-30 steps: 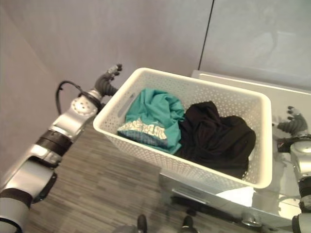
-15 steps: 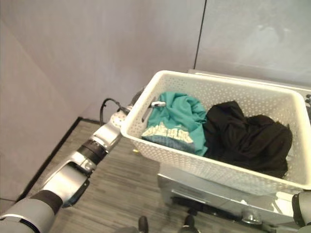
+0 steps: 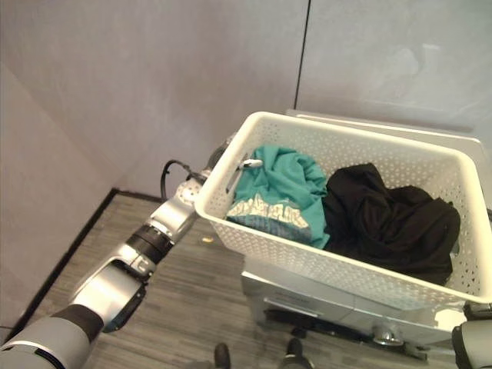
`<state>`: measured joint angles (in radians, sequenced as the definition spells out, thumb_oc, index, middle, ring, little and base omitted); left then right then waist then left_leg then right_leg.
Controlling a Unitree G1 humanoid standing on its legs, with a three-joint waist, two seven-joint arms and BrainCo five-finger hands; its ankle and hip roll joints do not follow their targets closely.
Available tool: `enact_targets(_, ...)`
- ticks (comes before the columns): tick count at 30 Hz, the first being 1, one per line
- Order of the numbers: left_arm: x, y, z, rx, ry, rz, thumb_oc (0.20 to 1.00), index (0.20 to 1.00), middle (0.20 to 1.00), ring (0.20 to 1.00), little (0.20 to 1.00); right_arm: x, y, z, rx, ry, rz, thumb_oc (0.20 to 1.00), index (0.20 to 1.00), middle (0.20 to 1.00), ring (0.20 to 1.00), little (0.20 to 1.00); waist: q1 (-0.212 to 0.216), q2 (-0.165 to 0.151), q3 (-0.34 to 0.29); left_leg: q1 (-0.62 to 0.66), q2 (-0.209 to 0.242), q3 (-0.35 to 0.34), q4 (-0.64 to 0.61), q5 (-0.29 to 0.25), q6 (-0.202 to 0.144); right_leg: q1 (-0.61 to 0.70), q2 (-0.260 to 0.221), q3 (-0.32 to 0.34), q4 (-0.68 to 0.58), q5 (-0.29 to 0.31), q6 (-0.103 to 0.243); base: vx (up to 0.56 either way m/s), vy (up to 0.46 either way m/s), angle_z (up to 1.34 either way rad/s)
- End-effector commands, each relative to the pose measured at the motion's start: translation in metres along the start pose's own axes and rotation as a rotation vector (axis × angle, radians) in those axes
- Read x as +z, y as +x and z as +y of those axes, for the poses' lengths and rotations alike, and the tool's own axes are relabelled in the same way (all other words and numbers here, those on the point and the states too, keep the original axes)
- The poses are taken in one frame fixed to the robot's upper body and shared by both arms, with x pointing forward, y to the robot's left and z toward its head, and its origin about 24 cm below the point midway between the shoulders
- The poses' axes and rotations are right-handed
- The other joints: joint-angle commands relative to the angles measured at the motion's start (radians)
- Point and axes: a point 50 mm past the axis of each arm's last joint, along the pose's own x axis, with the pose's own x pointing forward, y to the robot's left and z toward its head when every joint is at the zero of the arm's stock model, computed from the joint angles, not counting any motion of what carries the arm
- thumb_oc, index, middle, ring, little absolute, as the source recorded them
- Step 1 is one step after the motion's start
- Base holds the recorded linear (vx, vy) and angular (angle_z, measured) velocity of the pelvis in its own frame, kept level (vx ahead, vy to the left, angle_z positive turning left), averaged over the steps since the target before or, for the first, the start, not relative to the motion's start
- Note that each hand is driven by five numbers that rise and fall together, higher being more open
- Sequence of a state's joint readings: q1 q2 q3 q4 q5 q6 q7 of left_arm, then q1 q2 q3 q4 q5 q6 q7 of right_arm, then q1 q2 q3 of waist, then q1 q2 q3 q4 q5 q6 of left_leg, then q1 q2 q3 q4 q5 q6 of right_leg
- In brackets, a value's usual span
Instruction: Grab the laundry basket,head to the washer,open it,put in the laundry and shut it.
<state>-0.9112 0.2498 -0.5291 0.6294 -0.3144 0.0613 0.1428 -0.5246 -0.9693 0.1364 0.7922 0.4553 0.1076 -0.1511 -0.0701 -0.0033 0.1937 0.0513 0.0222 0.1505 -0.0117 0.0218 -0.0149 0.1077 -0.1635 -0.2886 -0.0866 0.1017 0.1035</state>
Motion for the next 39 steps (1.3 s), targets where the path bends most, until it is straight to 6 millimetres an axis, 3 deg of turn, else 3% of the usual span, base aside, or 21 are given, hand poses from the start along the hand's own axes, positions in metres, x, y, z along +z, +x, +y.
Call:
enact_targets(1, 0.029, 0.013, -0.028, -0.078, 0.046, -0.086, 1.0, 1.0, 1.0, 1.0, 1.0, 0.042, 0.006, -0.044, -0.135, 0.034, -0.113, 1.0, 1.0, 1.0, 1.0, 1.0, 0.033, 0.023, -0.018, 0.018, 0.069, 0.046, 0.025, -0.055, -0.031, 0.022, -0.009, -0.04, 0.061, -0.115, 0.001, 0.0, 0.0, 0.0)
enact_targets(2, 0.03, 0.015, -0.027, -0.074, 0.056, -0.085, 1.0, 1.0, 1.0, 1.0, 1.0, 0.05, 0.005, -0.068, -0.214, 0.058, -0.129, 1.0, 1.0, 1.0, 1.0, 1.0, 0.03, 0.022, -0.021, 0.02, 0.069, 0.049, 0.024, -0.055, -0.033, 0.024, -0.009, -0.042, 0.06, -0.114, 0.002, 0.0, 0.0, 0.0)
enact_targets(3, 0.031, 0.015, -0.027, -0.074, 0.056, -0.086, 1.0, 1.0, 1.0, 1.0, 1.0, 0.05, 0.005, -0.069, -0.215, 0.058, -0.13, 1.0, 1.0, 1.0, 1.0, 1.0, 0.03, 0.023, -0.021, 0.02, 0.069, 0.049, 0.024, -0.055, -0.033, 0.024, -0.009, -0.042, 0.06, -0.114, 0.002, 0.0, 0.0, 0.0)
enact_targets(6, 0.034, 0.015, -0.022, -0.061, 0.074, -0.103, 1.0, 1.0, 1.0, 1.0, 1.0, 0.057, -0.006, -0.111, -0.337, 0.019, -0.157, 1.0, 1.0, 1.0, 1.0, 1.0, 0.019, 0.017, -0.025, 0.029, 0.072, 0.055, 0.018, -0.059, -0.032, 0.026, -0.007, -0.04, 0.06, -0.114, 0.004, 0.01, 0.002, 0.01)
enact_targets(13, 0.032, 0.012, -0.018, -0.059, 0.07, -0.114, 1.0, 1.0, 1.0, 1.0, 1.0, 0.038, -0.017, -0.119, -0.367, 0.011, -0.16, 1.0, 1.0, 1.0, 1.0, 1.0, 0.01, 0.01, -0.023, 0.034, 0.077, 0.061, 0.02, -0.065, -0.03, 0.023, -0.003, -0.031, 0.064, -0.117, 0.004, 0.01, 0.005, -0.04)
enact_targets(15, 0.029, 0.008, -0.01, -0.04, 0.06, -0.121, 1.0, 1.0, 1.0, 1.0, 1.0, 0.007, -0.025, -0.109, -0.357, 0.05, -0.131, 1.0, 1.0, 1.0, 1.0, 1.0, -0.005, 0.009, -0.018, 0.032, 0.079, 0.06, 0.021, -0.068, -0.028, 0.02, 0.0, -0.029, 0.067, -0.121, 0.002, 0.0, 0.0, 0.0)
enact_targets(16, 0.026, 0.006, -0.008, -0.035, 0.052, -0.117, 1.0, 1.0, 1.0, 1.0, 1.0, -0.021, -0.033, -0.105, -0.364, 0.068, -0.074, 1.0, 1.0, 1.0, 1.0, 1.0, -0.007, 0.007, -0.016, 0.032, 0.079, 0.06, 0.021, -0.071, -0.026, 0.019, 0.002, -0.028, 0.067, -0.122, 0.002, 0.0, 0.0, 0.0)
enact_targets(17, 0.026, 0.006, -0.009, -0.039, 0.054, -0.117, 1.0, 1.0, 1.0, 1.0, 1.0, -0.023, -0.034, -0.106, -0.366, 0.068, -0.07, 1.0, 1.0, 1.0, 1.0, 1.0, -0.004, 0.005, -0.017, 0.032, 0.079, 0.059, 0.021, -0.071, -0.026, 0.019, 0.002, -0.028, 0.067, -0.122, 0.002, 0.0, 0.0, 0.0)
enact_targets(18, 0.024, 0.004, -0.006, -0.029, 0.049, -0.113, 1.0, 1.0, 1.0, 1.0, 1.0, -0.048, -0.042, -0.104, -0.378, 0.084, -0.007, 1.0, 1.0, 1.0, 1.0, 1.0, -0.008, 0.005, -0.015, 0.032, 0.079, 0.058, 0.02, -0.071, -0.025, 0.017, 0.003, -0.027, 0.068, -0.123, 0.001, 0.0, 0.0, 0.0)
enact_targets(19, 0.023, 0.004, -0.006, -0.031, 0.05, -0.112, 1.0, 1.0, 1.0, 1.0, 1.0, -0.049, -0.042, -0.104, -0.379, 0.085, -0.005, 1.0, 1.0, 1.0, 1.0, 1.0, -0.006, 0.004, -0.016, 0.032, 0.079, 0.058, 0.02, -0.071, -0.025, 0.017, 0.003, -0.027, 0.068, -0.123, 0.001, 0.0, 0.0, 0.0)
enact_targets(20, 0.022, 0.003, -0.002, -0.02, 0.05, -0.11, 1.0, 1.0, 1.0, 1.0, 1.0, -0.073, -0.052, -0.107, -0.403, 0.085, 0.067, 1.0, 1.0, 1.0, 1.0, 1.0, -0.015, 0.005, -0.014, 0.033, 0.079, 0.058, 0.017, -0.071, -0.024, 0.016, 0.003, -0.025, 0.067, -0.124, 0.001, 0.0, 0.005, -0.03)
enact_targets(21, 0.022, 0.003, -0.003, -0.024, 0.05, -0.11, 1.0, 1.0, 1.0, 1.0, 1.0, -0.075, -0.053, -0.108, -0.405, 0.085, 0.069, 1.0, 1.0, 1.0, 1.0, 1.0, -0.012, 0.004, -0.015, 0.033, 0.079, 0.057, 0.017, -0.071, -0.024, 0.016, 0.003, -0.025, 0.067, -0.124, 0.001, 0.0, 0.01, 0.04)
enact_targets(23, 0.022, 0.003, 0.004, -0.004, 0.048, -0.112, 1.0, 1.0, 1.0, 1.0, 1.0, -0.102, -0.069, -0.119, -0.463, 0.103, 0.151, 1.0, 1.0, 1.0, 1.0, 1.0, -0.023, 0.005, -0.016, 0.035, 0.078, 0.058, 0.014, -0.071, -0.023, 0.015, 0.004, -0.024, 0.067, -0.124, 0.001, 0.0, 0.005, 0.02)
enact_targets(25, 0.023, 0.001, 0.007, -0.002, 0.049, -0.118, 1.0, 1.0, 1.0, 1.0, 1.0, -0.117, -0.082, -0.134, -0.522, 0.093, 0.201, 1.0, 1.0, 1.0, 1.0, 1.0, -0.022, 0.004, -0.018, 0.037, 0.077, 0.056, 0.013, -0.073, -0.022, 0.017, 0.003, -0.026, 0.066, -0.121, 0.002, 0.0, 0.0, 0.0)
enact_targets(28, 0.019, 0.0, 0.013, 0.008, 0.062, -0.109, 1.0, 1.0, 1.0, 1.0, 1.0, -0.12, -0.086, -0.14, -0.545, 0.105, 0.208, 1.0, 1.0, 1.0, 1.0, 1.0, -0.018, 0.007, -0.021, 0.045, 0.075, 0.061, 0.008, -0.076, -0.019, 0.014, 0.003, -0.014, 0.061, -0.116, 0.006, -0.01, 0.013, -0.02)
enact_targets(37, 0.02, -0.005, 0.034, 0.056, 0.092, -0.129, 1.0, 1.0, 1.0, 1.0, 1.0, -0.089, -0.077, -0.159, -0.614, 0.126, 0.105, 1.0, 1.0, 1.0, 1.0, 1.0, -0.007, -0.004, -0.026, 0.047, 0.074, 0.071, 0.018, -0.085, -0.019, 0.016, -0.001, -0.008, 0.052, -0.105, 0.011, -0.01, 0.019, -0.09)
enact_targets(38, 0.03, -0.01, 0.046, 0.081, 0.126, -0.178, 1.0, 1.0, 1.0, 1.0, 1.0, -0.091, -0.087, -0.184, -0.693, 0.02, 0.162, 1.0, 1.0, 1.0, 1.0, 1.0, 0.004, -0.012, -0.025, 0.044, 0.074, 0.068, 0.019, -0.085, -0.02, 0.018, -0.003, -0.017, 0.05, -0.104, 0.013, 0.0, 0.0, 0.0)
enact_targets(39, 0.032, -0.014, 0.05, 0.082, 0.134, -0.199, 1.0, 1.0, 1.0, 1.0, 1.0, -0.097, -0.093, -0.192, -0.709, -0.037, 0.199, 1.0, 1.0, 1.0, 1.0, 1.0, 0.01, -0.015, -0.024, 0.041, 0.074, 0.065, 0.021, -0.085, -0.02, 0.019, -0.004, -0.022, 0.049, -0.102, 0.014, 0.0, 0.0, 0.0)
